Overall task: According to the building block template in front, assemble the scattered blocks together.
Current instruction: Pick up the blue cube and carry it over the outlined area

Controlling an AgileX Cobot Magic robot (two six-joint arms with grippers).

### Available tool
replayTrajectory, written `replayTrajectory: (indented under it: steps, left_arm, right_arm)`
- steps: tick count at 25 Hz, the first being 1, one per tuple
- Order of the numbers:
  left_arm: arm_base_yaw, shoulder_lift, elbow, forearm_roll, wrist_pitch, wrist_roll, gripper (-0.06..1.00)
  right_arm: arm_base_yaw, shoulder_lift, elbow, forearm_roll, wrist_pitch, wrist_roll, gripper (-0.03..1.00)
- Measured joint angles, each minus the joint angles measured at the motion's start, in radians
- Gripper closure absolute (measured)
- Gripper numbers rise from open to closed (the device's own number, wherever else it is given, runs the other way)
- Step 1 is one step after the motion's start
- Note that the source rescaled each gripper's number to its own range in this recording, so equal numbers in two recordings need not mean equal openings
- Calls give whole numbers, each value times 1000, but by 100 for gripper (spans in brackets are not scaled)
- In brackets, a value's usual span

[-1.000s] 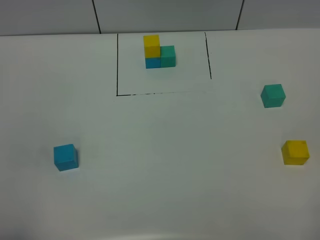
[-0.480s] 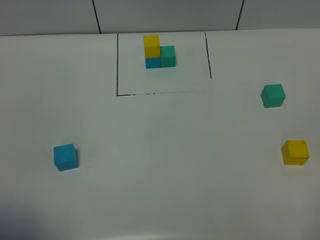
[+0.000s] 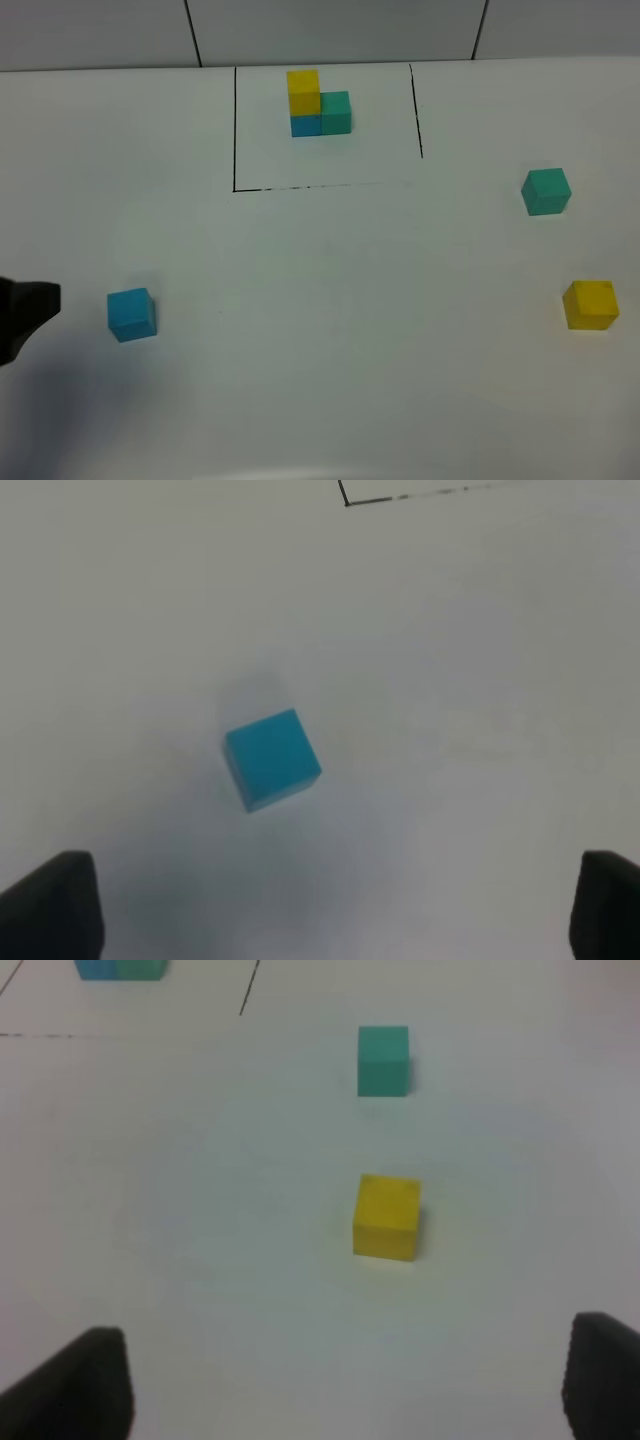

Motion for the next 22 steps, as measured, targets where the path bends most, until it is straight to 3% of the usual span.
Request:
replayTrajectory:
  steps: [11, 18, 22]
  left_arm:
    - [0, 507, -58, -21, -28, -119, 3]
    - [0, 673, -82, 58, -86, -220, 5]
    - [-44, 757, -129, 110, -87, -272, 6]
  right_arm:
    - [0, 0, 0, 0, 0, 1, 22]
    - [0, 0, 0, 0, 0, 2, 22]
    - [0, 0, 0, 0, 0, 2, 22]
